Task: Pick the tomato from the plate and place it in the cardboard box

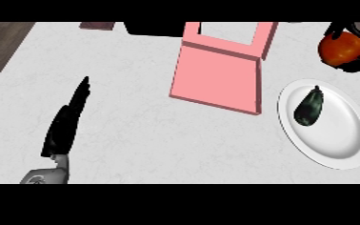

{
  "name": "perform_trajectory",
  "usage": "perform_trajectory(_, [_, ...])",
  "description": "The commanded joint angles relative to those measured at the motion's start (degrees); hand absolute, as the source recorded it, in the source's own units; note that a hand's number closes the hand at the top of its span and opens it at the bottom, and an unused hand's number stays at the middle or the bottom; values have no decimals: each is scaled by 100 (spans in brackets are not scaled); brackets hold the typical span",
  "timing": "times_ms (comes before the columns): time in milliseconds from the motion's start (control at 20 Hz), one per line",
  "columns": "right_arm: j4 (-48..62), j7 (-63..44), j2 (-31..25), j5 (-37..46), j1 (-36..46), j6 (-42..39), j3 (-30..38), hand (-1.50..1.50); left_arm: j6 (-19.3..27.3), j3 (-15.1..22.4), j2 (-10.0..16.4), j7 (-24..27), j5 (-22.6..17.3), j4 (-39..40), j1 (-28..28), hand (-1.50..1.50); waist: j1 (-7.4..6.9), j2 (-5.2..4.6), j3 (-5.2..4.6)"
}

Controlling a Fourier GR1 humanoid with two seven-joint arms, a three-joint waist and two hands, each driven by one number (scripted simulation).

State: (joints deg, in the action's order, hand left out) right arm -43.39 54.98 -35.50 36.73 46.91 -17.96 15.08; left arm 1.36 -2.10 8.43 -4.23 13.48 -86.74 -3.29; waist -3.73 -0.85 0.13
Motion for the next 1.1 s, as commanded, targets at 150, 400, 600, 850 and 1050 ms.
perform_trajectory(150, [244,564,-33,-686,854,-1529,-300,150,-44,-81,82,203,-51,-101,315,0,132,62,-14])
perform_trajectory(400, [201,-146,256,-874,1315,-1526,-652,150,-118,-174,146,-321,-137,-310,182,0,233,79,-12])
perform_trajectory(600, [115,-565,623,-893,1486,-1373,-961,150,-61,-129,42,-152,-133,-439,396,0,256,84,-14])
perform_trajectory(850, [-367,-1613,1444,-744,1624,-999,-1494,150,82,-135,-43,-71,-26,-265,371,0,305,93,-17])
perform_trajectory(1050, [-75,-2134,1907,-580,2027,-869,-1723,150,94,-94,-42,-144,69,-94,128,0,267,69,-17])
